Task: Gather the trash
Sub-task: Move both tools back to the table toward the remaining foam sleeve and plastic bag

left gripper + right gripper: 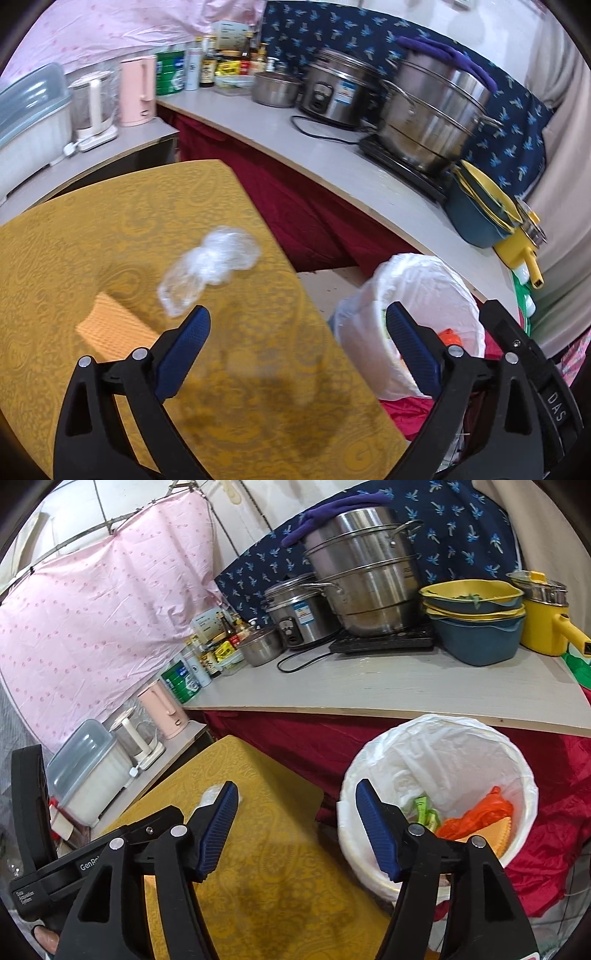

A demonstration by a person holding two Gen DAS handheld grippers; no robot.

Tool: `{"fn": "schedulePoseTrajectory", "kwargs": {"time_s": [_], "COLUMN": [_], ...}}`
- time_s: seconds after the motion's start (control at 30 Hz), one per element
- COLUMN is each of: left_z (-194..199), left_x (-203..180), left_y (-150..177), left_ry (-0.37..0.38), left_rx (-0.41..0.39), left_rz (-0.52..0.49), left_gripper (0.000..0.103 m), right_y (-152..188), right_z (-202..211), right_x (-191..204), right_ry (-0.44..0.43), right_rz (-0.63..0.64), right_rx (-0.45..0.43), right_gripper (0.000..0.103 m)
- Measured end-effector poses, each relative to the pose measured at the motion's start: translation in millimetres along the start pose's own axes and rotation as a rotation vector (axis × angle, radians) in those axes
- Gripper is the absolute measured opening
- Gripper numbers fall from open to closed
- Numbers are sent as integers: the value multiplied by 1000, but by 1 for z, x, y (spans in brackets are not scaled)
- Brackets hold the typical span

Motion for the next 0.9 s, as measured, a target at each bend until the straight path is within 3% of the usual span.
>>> {"fn": "schedulePoseTrajectory", "kwargs": {"time_s": [0.57, 0.9], "left_z": [22, 3], "left_x": [108, 179], "left_y": [13, 41], "left_ry": [-117, -167], "left_rx": [-9, 73], "left_rz": [153, 322], "left_gripper": [93, 93], "right_y": [36, 79], "right_z": [-27, -68], "right_x": [81, 117], "right_ry": [-81, -105], "right_rz": [102, 155], "right_rx": [95, 193], "right_gripper": [66, 66]}}
Point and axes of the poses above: each gripper's, at about its wrist camera, not at the fingertips, and z roughly against the way its jaws point, x to its left, y to its underside, the point moved 2 cm from there along -z, roughly the way its jaws point, and after that the axes turned 8 degrees about -x, right-handed, at the moved point
